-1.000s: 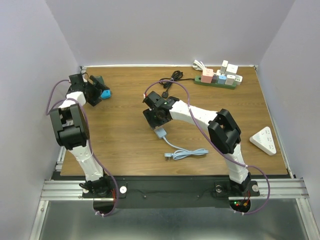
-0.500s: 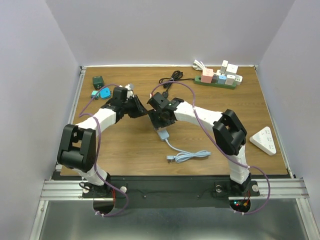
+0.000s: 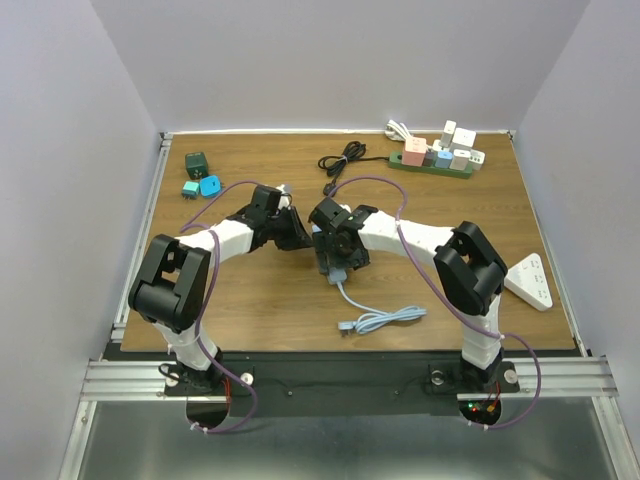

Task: Pull the plug off the socket
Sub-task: Remove the plug from the socket.

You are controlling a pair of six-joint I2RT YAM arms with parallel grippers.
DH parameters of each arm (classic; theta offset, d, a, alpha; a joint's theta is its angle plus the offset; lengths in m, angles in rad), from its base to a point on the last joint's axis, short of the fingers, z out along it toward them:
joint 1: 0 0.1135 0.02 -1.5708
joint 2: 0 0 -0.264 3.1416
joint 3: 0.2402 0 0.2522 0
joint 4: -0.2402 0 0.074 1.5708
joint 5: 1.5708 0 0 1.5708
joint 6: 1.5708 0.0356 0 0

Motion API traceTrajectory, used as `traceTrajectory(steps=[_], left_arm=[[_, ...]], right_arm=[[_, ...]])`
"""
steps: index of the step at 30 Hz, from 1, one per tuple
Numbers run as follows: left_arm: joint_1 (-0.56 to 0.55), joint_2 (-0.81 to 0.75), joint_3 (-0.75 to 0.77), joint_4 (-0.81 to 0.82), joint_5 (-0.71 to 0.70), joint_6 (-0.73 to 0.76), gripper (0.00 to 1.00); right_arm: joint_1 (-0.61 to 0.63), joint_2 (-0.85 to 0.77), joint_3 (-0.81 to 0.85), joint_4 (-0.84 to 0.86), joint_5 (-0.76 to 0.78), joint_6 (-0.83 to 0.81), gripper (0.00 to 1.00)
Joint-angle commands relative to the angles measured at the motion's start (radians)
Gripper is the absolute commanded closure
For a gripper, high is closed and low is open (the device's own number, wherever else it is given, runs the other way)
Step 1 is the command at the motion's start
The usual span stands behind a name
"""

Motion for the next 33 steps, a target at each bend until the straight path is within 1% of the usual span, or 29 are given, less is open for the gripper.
traceTrajectory(steps=[1,4,6,8,9,12,14,17,18,23,25,29,33], left_arm=[[-0.005,-0.022,0.017,0.004,-0.028,0.000,0.77],[-0.006,-0.024,0.021,-0.008,-0.034,0.003,0.76],[-0.006,-0.030,0.027,-0.016,-0.041,0.004,0.69],[-0.008,-0.033,0.032,-0.015,-0.046,0.004,0.57],[-0.008,-0.030,0.033,-0.015,-0.047,0.007,0.45],[-0.008,-0.024,0.043,-0.016,-0.054,0.004,0.29],[-0.009,-0.016,0.044,-0.010,-0.046,0.001,0.27],[-0.014,-0.013,0.044,0.004,-0.029,-0.008,0.26],[-0.014,-0.017,0.040,0.008,-0.025,-0.020,0.26],[-0.014,-0.059,0.030,0.002,-0.055,-0.056,0.27],[-0.014,-0.076,0.033,-0.021,-0.081,-0.059,0.27],[-0.014,-0.112,0.040,-0.038,-0.132,-0.068,0.30],[-0.014,-0.134,0.052,-0.021,-0.127,-0.056,0.36]], right_arm=[[-0.004,-0.011,0.015,-0.033,0.015,-0.023,0.19],[-0.004,-0.001,0.029,-0.036,0.023,-0.046,0.19],[-0.004,-0.020,0.027,-0.033,0.018,-0.057,0.19],[-0.005,-0.042,0.018,-0.031,0.021,-0.069,0.19],[-0.005,-0.056,0.015,-0.031,0.023,-0.083,0.17],[-0.011,-0.073,0.012,-0.033,0.012,-0.097,0.17],[-0.024,-0.074,0.010,-0.031,-0.014,-0.095,0.17],[-0.030,-0.082,0.007,-0.016,-0.085,-0.112,0.17],[-0.031,-0.106,-0.007,-0.004,-0.144,-0.132,0.17],[-0.030,-0.212,-0.042,0.059,-0.284,-0.170,0.17],[-0.030,-0.235,-0.043,0.058,-0.295,-0.175,0.18],[-0.030,-0.283,-0.059,0.052,-0.252,-0.149,0.20],[-0.030,-0.281,-0.047,0.022,-0.197,-0.131,0.21]])
